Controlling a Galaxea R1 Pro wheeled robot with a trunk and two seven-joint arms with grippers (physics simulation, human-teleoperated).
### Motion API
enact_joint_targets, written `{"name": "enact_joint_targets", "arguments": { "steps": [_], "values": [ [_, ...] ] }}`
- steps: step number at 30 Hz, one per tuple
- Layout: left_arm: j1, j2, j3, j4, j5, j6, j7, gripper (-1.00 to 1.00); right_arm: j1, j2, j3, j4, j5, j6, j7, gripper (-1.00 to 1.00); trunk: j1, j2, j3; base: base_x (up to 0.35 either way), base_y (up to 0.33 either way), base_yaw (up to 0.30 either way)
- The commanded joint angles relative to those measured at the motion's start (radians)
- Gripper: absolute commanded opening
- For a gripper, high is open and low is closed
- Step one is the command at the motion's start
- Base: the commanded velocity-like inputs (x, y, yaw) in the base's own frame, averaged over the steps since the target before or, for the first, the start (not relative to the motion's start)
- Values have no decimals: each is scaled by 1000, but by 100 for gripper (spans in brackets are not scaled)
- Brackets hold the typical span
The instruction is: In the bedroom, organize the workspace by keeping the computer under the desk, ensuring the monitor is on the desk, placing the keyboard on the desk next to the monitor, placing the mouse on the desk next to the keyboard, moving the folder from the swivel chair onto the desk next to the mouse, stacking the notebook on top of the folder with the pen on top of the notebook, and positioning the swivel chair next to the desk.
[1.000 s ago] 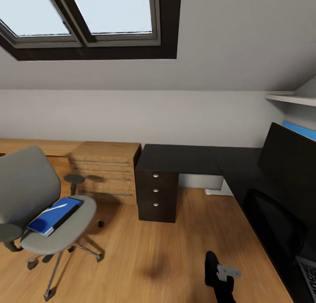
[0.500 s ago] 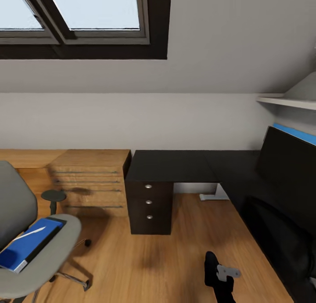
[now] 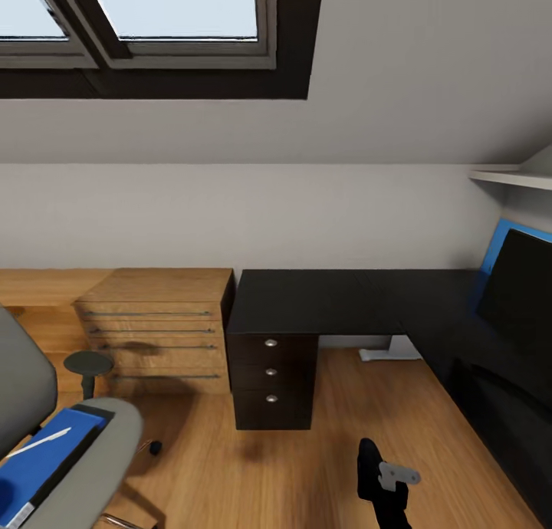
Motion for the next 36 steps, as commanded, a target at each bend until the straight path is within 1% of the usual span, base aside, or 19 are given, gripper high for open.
{"name": "enact_joint_targets", "arguments": {
  "steps": [1, 8, 9, 11, 13, 14, 15, 16, 18, 19, 21, 23, 24, 25, 27, 28, 32, 34, 36],
  "values": [
    [-1, 1, -8, 0, 5, -3, 7, 100, -1, 0, -8, 0, 11, -3, -1, -100, 1, -1, -1, 328, 21, 0],
    [-1, 1, -9, 0, 4, -4, 7, 100, -1, -1, -9, -3, 9, 7, -5, -100, 1, -1, -1, 332, -23, 0],
    [-1, 1, -9, 0, 4, -4, 7, 100, -1, -1, -9, -4, 10, 13, -8, -100, 1, -1, -1, 334, -92, 0],
    [-1, 0, -9, 0, 4, -4, 8, 100, -1, -1, -8, -14, 11, 54, -21, -100, 1, -1, -1, 334, -113, 0],
    [-1, 0, -9, 0, 3, -4, 9, 100, -1, 0, -6, -58, 11, 156, -35, -100, 1, -1, -1, 334, -130, 0],
    [-1, -1, -9, 0, 3, -4, 9, 100, -1, 0, -6, -77, 11, 187, -37, -100, 1, -1, -1, 334, -136, 0],
    [-1, -1, -10, 0, 3, -4, 10, 100, -1, 2, -5, -149, 10, 290, -40, -100, 1, -1, -1, 330, -148, 0],
    [-1, -1, -10, 0, 3, -4, 10, 100, -1, 8, -3, -256, 10, 443, -41, -100, 1, -1, -1, 311, -168, 0],
    [-1, -2, -11, 0, 2, -4, 9, 100, -1, 15, 16, -363, 9, 586, -41, -100, 1, -1, -1, 279, -172, 0],
    [-1, -2, -11, 0, 2, -4, 9, 100, -1, 17, 24, -389, 9, 617, -41, -100, 1, -1, -1, 248, -167, 0],
    [-1, -2, -11, 0, 2, -4, 8, 100, -1, 23, 68, -488, 7, 723, -40, -100, 1, -1, -1, 182, -119, 0],
    [-1, -2, -11, 0, 2, -4, 7, 100, -1, 25, 93, -536, 6, 770, -40, -100, 1, -1, -1, 110, -69, 0],
    [-1, -2, -11, 0, 2, -4, 7, 100, -1, 26, 119, -584, 4, 813, -39, -100, 1, -1, -1, 62, -39, 0],
    [-1, -2, -11, 0, 2, -4, 7, 100, -1, 28, 131, -608, 3, 833, -39, -100, 1, -1, -1, 40, -25, 0],
    [-1, -2, -11, 0, 2, -4, 7, 100, -1, 39, 165, -697, -4, 897, -38, -100, 1, -1, -1, 26, -17, 0],
    [-1, -2, -11, 0, 2, -4, 7, 100, -1, 43, 171, -716, -6, 910, -37, -100, 1, -1, -1, 16, -10, 0],
    [-1, -2, -11, 0, 2, -4, 7, 100, -1, 79, 205, -853, -15, 1000, -37, -100, 1, -1, -1, 6, -3, 0],
    [-1, -2, -11, 0, 2, -4, 7, 100, -1, 82, 243, -918, -16, 1027, -36, -100, 1, -1, -1, 1, -1, 0],
    [-1, -2, -12, 0, 3, -4, 7, 100, -1, 82, 266, -950, -22, 1037, -36, -100, 1, -1, -1, 0, 0, 0]
  ]
}}
